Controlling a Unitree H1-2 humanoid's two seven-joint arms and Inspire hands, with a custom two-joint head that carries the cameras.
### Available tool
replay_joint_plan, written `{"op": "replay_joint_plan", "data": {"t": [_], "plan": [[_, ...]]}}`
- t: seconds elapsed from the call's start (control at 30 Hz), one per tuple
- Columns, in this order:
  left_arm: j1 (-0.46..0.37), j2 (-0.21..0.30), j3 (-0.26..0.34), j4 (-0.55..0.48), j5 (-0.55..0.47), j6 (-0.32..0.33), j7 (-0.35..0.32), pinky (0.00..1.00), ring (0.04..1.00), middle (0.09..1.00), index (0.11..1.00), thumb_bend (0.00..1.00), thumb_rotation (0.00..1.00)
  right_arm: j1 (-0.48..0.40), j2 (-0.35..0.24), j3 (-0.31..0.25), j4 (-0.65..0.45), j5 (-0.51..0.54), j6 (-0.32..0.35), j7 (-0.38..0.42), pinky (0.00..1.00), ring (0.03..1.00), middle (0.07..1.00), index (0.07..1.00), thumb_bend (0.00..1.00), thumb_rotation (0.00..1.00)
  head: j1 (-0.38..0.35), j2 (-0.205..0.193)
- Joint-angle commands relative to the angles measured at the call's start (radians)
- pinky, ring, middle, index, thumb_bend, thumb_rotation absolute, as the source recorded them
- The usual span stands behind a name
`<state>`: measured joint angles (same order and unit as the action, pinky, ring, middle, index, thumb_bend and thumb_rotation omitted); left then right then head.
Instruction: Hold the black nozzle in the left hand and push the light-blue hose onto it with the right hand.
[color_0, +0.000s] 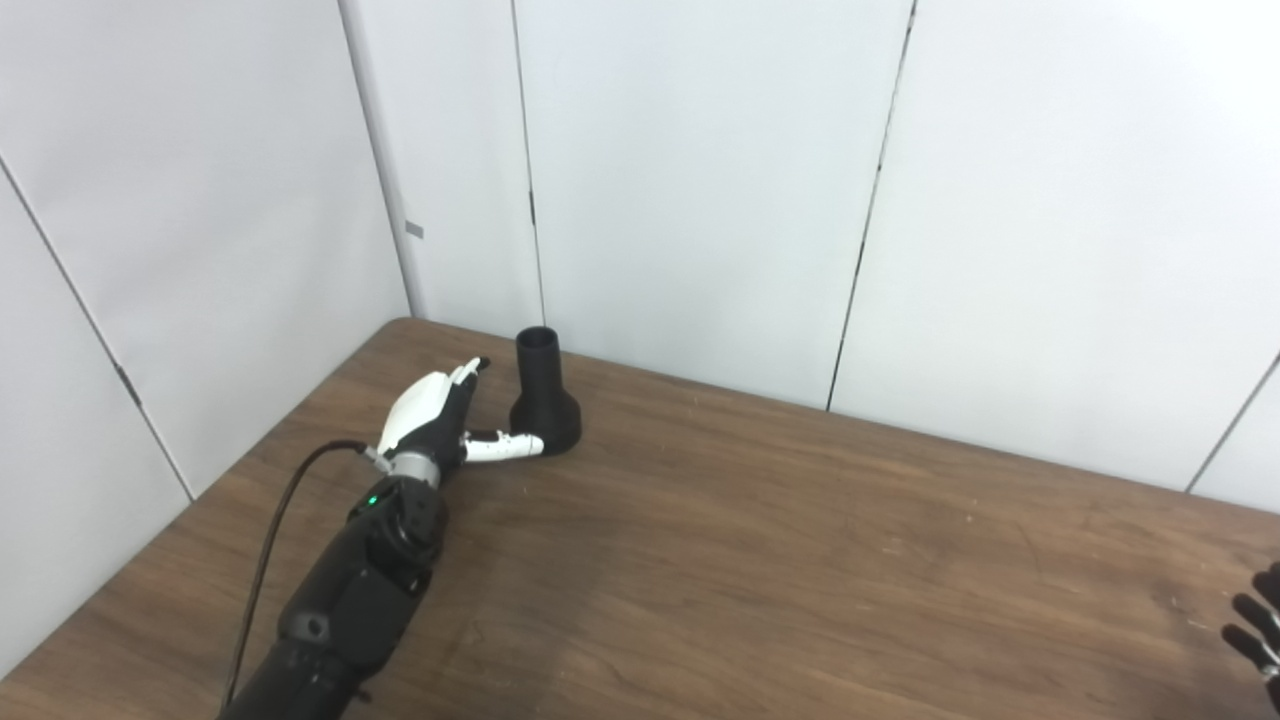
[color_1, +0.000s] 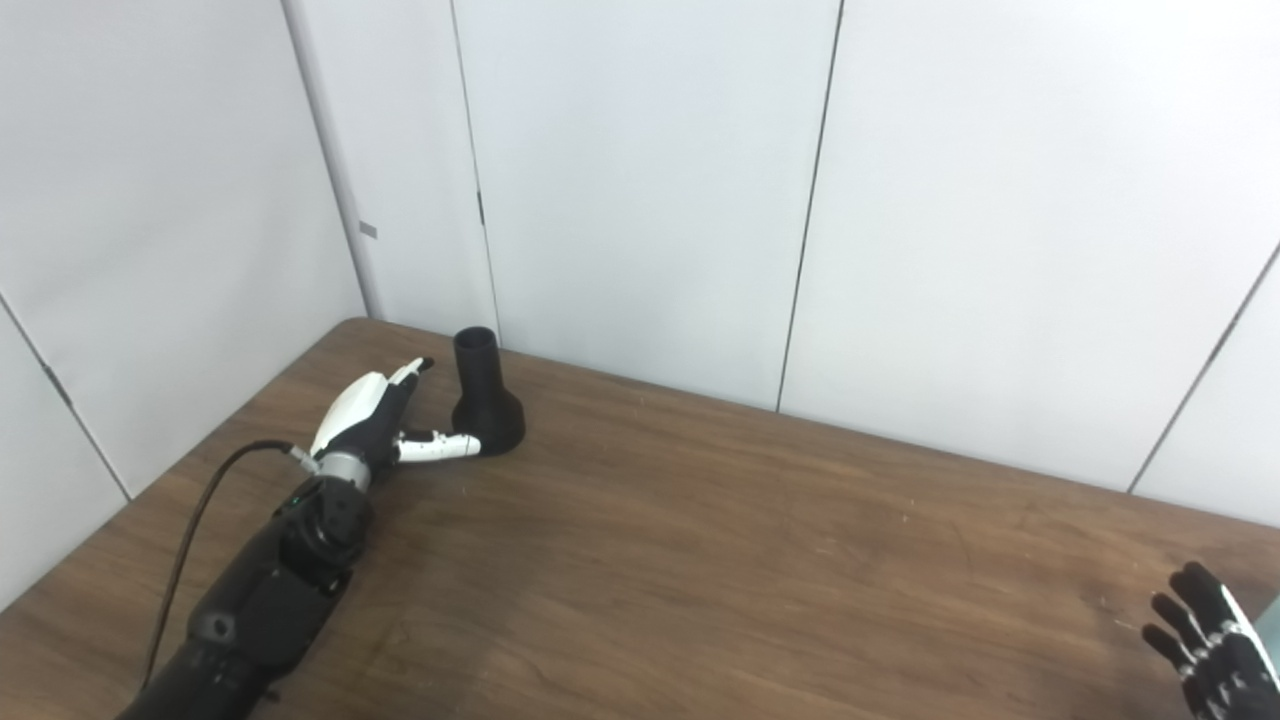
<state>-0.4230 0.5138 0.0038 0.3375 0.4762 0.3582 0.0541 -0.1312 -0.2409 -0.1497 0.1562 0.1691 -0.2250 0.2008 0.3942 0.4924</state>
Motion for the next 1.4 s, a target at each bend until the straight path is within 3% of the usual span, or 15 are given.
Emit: {"op": "replay_joint_plan", "data": {"t": [0.0,0.2,0.83,1.37], "plan": [[-0.064,0.030,0.004,0.000,0.001,0.001,0.000,1.00,1.000,0.997,0.915,0.90,0.47,0.036,0.025,0.016,0.030,0.009,-0.003,0.000,0.86,0.921,0.942,0.939,0.68,0.97,-0.001,0.003],[-0.102,0.007,0.014,0.038,-0.027,0.039,-0.002,1.00,1.000,1.000,0.912,0.92,0.48,0.035,0.023,0.017,0.028,0.004,-0.002,-0.001,0.86,0.919,0.942,0.940,0.68,0.97,-0.003,0.004],[-0.137,-0.008,-0.048,0.078,-0.008,0.038,0.004,1.00,1.000,1.000,0.873,0.96,0.49,0.036,0.027,0.019,0.009,-0.024,0.012,-0.019,0.85,0.923,0.942,0.942,0.65,0.98,-0.006,0.014],[-0.139,0.011,-0.105,0.119,0.031,0.046,-0.010,1.00,1.000,1.000,0.848,0.95,0.47,0.042,0.026,0.017,-0.025,-0.031,0.033,-0.024,0.85,0.926,0.946,0.945,0.65,0.99,-0.006,0.030]]}}
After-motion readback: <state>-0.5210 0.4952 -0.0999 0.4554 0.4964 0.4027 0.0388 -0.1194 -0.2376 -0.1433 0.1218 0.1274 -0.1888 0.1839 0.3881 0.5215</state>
